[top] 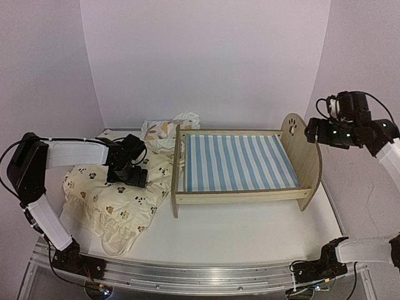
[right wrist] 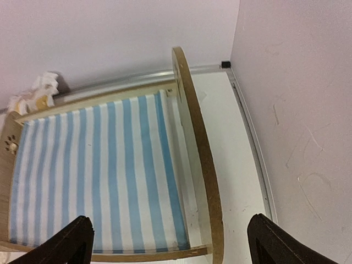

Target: Set up the pet bed

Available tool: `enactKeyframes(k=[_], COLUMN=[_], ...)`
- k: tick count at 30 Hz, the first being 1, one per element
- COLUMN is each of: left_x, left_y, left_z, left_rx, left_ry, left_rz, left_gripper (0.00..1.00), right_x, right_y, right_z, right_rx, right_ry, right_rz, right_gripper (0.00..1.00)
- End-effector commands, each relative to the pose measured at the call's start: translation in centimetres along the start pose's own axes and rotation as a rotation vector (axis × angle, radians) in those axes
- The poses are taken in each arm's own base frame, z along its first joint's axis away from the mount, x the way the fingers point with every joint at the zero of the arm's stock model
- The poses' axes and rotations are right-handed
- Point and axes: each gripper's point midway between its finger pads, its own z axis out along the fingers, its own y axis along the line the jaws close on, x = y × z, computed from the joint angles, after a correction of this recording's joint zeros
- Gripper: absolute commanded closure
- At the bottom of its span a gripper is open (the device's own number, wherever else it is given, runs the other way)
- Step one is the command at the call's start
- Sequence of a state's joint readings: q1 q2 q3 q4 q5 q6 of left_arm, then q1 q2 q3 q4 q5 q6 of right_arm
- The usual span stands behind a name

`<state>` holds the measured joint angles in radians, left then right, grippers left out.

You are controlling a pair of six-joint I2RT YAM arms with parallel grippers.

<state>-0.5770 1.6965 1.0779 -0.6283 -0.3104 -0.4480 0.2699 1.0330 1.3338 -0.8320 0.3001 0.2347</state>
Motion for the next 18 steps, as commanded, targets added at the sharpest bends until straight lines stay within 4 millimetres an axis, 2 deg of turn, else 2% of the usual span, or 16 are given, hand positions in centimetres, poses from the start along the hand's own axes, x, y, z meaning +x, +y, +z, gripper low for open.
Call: enactKeyframes(k=[1, 4, 5, 6, 9, 14, 18], left_x=[0.1, -0.9, -1.5, -2.3, -5.1, -11.2, -14.9], left_y=[-1.0, -0.8, -0.5, 0.0, 1.1, 1.2, 0.9], left_z=[1.9, 1.8, 1.4, 0.9, -2.2, -11.1, -18.2], left_rx=[0.017, 0.008, -0.005, -0.021, -0.051, 0.048, 0.164], left_ry=[0.025, -0.002, -0.018, -0.04, -0.13, -0.325, -0.482], left_rz=[-0.021, -0.033, -0.04, -0.051, -0.086, -0.168, -0.226], left_gripper=[0.29, 0.77, 0.91, 0.98, 1.0, 1.0, 1.0], right_x=[-0.6, -0.2, -0.1, 0.1, 0.6, 1.3, 1.6], right_y=[1.7, 2.5, 2.8, 3.0, 3.8, 5.4, 6.2], right_z=[-3.1, -3.2, -3.0, -2.8, -2.2, -1.4, -0.8], right_rx=[-0.151, -0.197, -0.208, -0.219, -0.251, -0.321, -0.351], right_ry=[-0.036, -0.017, -0.006, 0.006, 0.042, 0.104, 0.135], right_rz=[0.061, 0.07, 0.07, 0.071, 0.074, 0.091, 0.104], right_gripper=[0.02, 0.02, 0.02, 0.02, 0.02, 0.02, 0.02])
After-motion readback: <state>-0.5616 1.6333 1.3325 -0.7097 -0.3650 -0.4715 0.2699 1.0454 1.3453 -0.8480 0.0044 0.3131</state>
